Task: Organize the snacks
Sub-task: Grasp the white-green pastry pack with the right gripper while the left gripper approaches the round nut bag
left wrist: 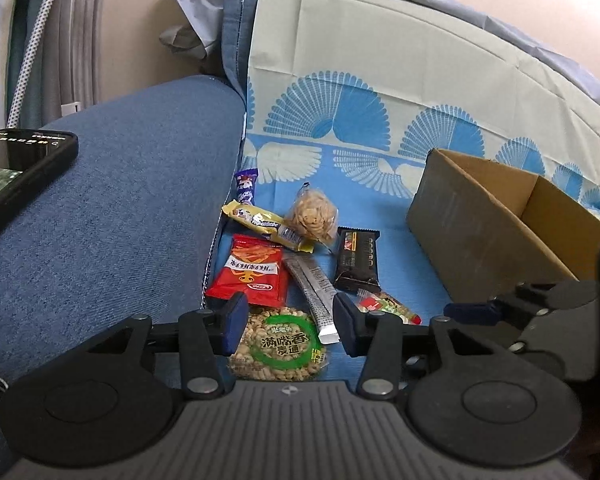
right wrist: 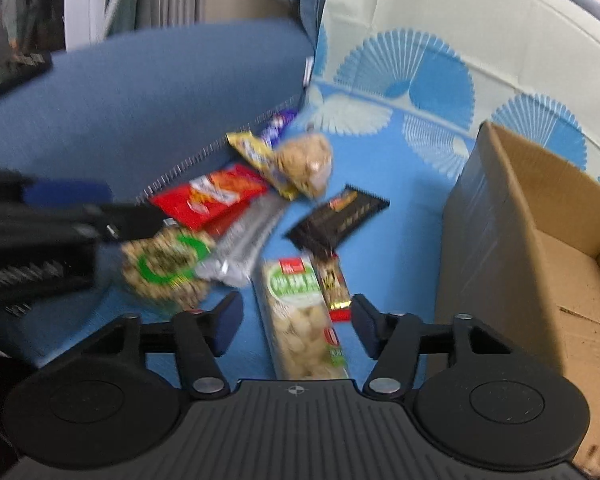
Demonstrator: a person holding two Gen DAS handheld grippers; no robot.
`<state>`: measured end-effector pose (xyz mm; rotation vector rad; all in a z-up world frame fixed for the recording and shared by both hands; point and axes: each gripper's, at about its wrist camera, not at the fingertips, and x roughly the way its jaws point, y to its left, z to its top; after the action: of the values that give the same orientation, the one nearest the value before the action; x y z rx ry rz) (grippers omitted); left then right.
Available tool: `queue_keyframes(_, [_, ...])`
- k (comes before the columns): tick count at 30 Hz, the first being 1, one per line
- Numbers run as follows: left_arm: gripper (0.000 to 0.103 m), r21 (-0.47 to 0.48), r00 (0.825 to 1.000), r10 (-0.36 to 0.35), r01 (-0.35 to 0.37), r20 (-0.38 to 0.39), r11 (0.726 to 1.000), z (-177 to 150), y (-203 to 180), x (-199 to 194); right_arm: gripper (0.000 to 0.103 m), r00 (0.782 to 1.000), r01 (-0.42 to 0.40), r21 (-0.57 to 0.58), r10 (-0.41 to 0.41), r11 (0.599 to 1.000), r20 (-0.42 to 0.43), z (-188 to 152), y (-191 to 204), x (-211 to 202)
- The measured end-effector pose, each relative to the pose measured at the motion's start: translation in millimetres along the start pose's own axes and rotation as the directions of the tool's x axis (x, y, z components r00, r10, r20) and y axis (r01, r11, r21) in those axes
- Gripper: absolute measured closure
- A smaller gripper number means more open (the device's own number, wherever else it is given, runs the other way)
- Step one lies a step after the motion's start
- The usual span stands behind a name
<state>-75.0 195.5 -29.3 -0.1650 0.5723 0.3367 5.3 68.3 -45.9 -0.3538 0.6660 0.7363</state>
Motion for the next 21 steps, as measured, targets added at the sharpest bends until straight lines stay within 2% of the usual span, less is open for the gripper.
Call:
queue_keyframes(3, [0.048, 0.009, 1.0, 0.004, -0.004, -0.01, 1.0, 0.4, -2.8, 4.0, 0.033, 0.999, 0.004, -0.014, -0.005, 1.0, -0.051, -4.8, 0.7, 14.1])
queue_keyframes(5, [0.046, 0.015, 1.0, 0.003, -0.003, -0.015, 1.0, 0.2, -4.6, 6.3, 0.035, 0.996, 0.007, -0.019, -0.008, 1.0, -0.086, -6.9, 0.0, 30.7])
queue_keyframes(9, [0.035, 0.042, 0.999, 0.006, -0.005, -0.037, 0.999, -1.0, -11.2, 13.8, 0.065, 0.992, -0.029, -0.002, 0.029, 1.0, -0.126, -12.0, -3.4, 37.4])
queue_keyframes(15, [0.018, 0.112, 0.996, 0.027, -0.017, -0.082, 0.994, -6.1, -26.6, 25.9, 0.066, 0.993, -0.05, 0.021, 0.052, 0.999, -0.108, -11.5, -1.1, 15.8])
queue_keyframes(21, [0.01, 0.162, 0.986, 0.08, -0.055, -0.146, 0.985, -9.7, -35.2, 40.7, 0.066, 0.986, -0.039, 0.023, 0.042, 0.999, -0.158, -20.5, 3.9, -7.7])
